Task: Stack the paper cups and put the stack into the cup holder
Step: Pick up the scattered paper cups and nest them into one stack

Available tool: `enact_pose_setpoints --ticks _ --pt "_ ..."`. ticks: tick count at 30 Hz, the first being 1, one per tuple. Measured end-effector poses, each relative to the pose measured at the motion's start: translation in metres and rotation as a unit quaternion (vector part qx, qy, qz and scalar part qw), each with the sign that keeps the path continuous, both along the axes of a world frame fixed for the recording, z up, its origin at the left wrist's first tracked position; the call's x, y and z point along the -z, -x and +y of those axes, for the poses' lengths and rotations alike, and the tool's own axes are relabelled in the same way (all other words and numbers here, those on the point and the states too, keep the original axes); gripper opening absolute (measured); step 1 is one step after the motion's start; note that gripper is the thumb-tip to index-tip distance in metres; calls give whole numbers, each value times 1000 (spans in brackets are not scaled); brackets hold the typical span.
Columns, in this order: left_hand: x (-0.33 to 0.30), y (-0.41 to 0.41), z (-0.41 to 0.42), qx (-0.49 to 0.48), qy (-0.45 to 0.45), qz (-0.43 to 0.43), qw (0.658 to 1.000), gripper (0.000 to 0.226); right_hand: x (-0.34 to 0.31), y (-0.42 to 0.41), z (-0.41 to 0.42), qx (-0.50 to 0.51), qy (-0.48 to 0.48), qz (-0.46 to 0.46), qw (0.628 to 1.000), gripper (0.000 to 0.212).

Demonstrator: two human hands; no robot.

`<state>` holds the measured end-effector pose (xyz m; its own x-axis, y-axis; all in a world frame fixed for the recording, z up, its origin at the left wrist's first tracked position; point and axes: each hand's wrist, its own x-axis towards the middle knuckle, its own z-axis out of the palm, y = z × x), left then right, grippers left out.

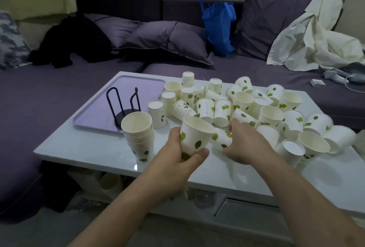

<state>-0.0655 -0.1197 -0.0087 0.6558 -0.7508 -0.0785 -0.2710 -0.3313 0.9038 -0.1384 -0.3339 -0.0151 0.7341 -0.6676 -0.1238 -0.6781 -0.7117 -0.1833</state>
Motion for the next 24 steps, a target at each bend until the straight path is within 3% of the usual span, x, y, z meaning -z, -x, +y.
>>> enact_pose_setpoints --ticks 4,11,20,24 --pt "-26 -4 16 -11 99 20 995 70 -15 0 10 5 -155 -145 977 56" --pt "-53 -49 47 -153 181 -64 969 55 -24 -6 29 3 -221 -309 925 47" --pt "-33 -76 66 -206 72 -82 973 50 -24 -28 52 -19 -238 -346 907 48" --pt "-22 -86 71 -199 27 -67 977 61 -31 -38 64 -34 -233 -378 895 49"
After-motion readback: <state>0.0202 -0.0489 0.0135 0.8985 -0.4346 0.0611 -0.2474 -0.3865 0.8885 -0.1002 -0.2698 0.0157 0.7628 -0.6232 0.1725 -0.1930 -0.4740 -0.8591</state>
